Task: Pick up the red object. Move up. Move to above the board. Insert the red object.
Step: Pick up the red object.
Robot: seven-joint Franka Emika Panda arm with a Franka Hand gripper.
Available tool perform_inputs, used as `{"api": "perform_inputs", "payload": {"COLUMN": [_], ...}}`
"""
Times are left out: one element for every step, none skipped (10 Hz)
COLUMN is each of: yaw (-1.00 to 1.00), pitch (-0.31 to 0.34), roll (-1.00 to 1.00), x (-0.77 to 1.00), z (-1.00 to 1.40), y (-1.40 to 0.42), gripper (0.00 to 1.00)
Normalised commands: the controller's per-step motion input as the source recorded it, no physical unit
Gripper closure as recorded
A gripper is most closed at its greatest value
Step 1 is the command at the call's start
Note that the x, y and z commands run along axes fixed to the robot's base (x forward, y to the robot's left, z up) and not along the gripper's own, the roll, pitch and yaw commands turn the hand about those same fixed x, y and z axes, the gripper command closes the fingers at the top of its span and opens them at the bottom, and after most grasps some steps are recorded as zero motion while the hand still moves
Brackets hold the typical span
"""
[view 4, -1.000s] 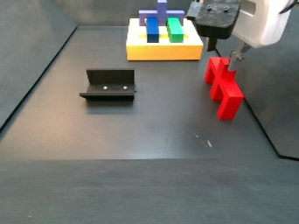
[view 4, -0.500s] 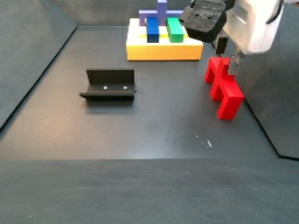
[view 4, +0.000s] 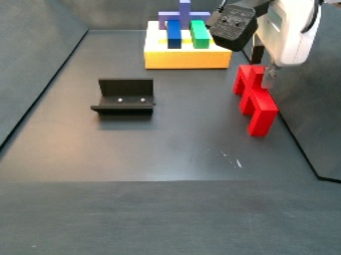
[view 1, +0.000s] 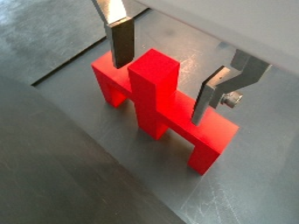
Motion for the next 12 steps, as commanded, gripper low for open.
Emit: {"api": "perform_inputs", "payload": {"yaw": [0.28,0.22,0.17,0.07,0.02,0.00,0.00,0.00,0.00,0.00,0.00,0.00], "pitch": [0.000,0.000,0.000,0.000,0.000,0.000,0.000,0.010,0.000,0.000,0.000,0.000], "roll": [0.09,0.09,0.10,0.07,0.03,0.00,0.00,0.00,0.00,0.00,0.00,0.00], "x": [0.00,0.00,-0.08,-0.10,-0.09,0.00,0.00,0.16,0.00,0.01,0.00,0.00], "z": [-0.17,-0.11,-0.06,0.00,0.00,0.00,0.00,0.00,0.00,0.00,0.00,-0.03], "y": [0.00,0.02,0.06,0.08,0.10,0.13,0.04,0.00,0.04,0.08,0.09,0.08], "gripper": [0.00,0.00,0.00,0.00,0.00,0.00,0.00,0.00,0.00,0.00,0.00,0.00]}}
